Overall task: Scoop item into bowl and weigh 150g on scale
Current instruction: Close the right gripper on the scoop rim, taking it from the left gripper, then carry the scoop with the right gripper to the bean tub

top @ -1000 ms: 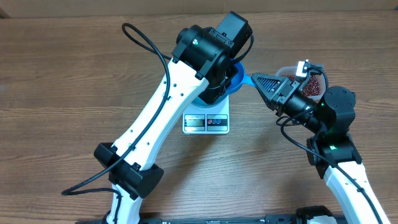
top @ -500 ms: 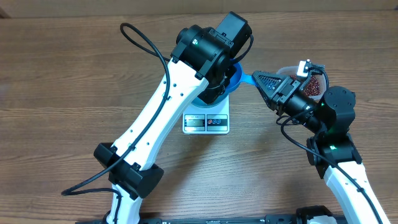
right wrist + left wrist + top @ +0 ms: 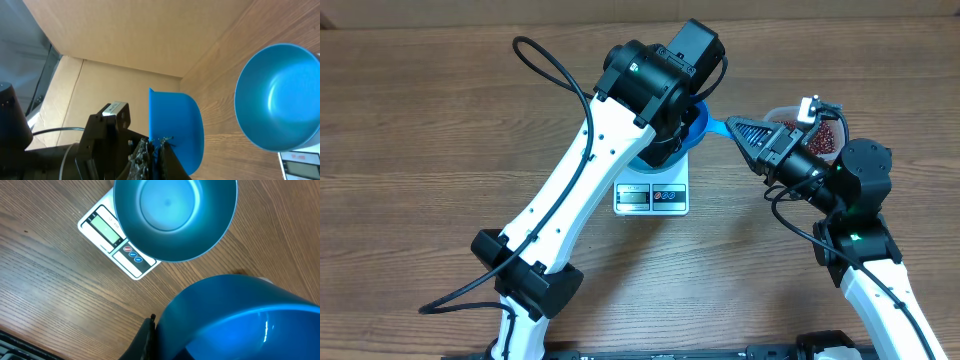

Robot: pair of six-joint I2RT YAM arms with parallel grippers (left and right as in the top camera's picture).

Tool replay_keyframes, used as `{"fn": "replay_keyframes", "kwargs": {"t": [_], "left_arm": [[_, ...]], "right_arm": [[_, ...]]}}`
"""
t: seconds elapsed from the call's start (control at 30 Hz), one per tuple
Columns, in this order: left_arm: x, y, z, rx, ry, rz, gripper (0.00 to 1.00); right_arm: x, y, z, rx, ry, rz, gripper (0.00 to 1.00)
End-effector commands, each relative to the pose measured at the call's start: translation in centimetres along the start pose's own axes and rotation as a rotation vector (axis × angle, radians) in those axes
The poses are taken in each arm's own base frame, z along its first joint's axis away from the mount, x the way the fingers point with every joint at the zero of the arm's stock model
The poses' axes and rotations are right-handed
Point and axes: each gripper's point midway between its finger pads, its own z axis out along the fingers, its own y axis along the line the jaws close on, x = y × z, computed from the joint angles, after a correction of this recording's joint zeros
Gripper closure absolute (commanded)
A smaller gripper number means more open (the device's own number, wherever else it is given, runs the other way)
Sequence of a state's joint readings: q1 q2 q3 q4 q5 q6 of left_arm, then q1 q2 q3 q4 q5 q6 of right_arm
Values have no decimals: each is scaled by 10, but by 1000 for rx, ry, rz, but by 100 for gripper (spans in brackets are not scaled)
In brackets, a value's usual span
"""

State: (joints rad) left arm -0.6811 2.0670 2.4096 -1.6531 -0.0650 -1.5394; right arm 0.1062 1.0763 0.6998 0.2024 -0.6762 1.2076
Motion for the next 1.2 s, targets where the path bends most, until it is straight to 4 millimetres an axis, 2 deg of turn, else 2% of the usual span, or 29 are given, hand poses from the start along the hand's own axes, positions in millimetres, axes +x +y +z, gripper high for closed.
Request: {"fn": "replay_keyframes", "kwargs": {"t": [0.0, 0.1, 0.13, 0.2, 0.23, 0.3, 0.53, 0.7, 0.87, 0.9, 1.0, 1.17], "left_arm": [[-1, -4, -2, 14, -18, -12, 96], [-1, -4, -2, 13, -19, -11, 95], [-1, -4, -2, 13, -18, -11, 85], [-1, -4, -2, 14, -19, -4, 57], [-1, -4, -2, 14, -19, -4, 30], [-1, -4, -2, 14, -19, -4, 0], [0, -4, -3, 15, -5, 5, 0], [-4, -6, -13, 52, 23, 93, 1], [-17, -14, -41, 147, 9, 183, 0], [-20, -17, -54, 190, 6, 223, 0], [-24, -18, -75, 255, -3, 312, 0], [-44, -5, -107, 315, -64, 497, 0]], "right_arm": [[-2, 8, 1, -13, -4, -16, 96], [-2, 8, 1, -13, -4, -16, 96], [-2, 8, 1, -13, -4, -16, 96], [-2, 8, 1, -13, -4, -16, 96], [-2, 8, 1, -13, -4, -16, 96], [-1, 8, 1, -13, -3, -16, 96], [-1, 8, 1, -13, -1, -16, 96], [-1, 2, 1, 11, -5, -2, 96], [-3, 0, 1, 18, -16, -3, 96], [-4, 0, 1, 21, -23, -3, 96], [-5, -1, 1, 23, -29, -9, 96], [-3, -11, 0, 65, -23, -22, 96]]}}
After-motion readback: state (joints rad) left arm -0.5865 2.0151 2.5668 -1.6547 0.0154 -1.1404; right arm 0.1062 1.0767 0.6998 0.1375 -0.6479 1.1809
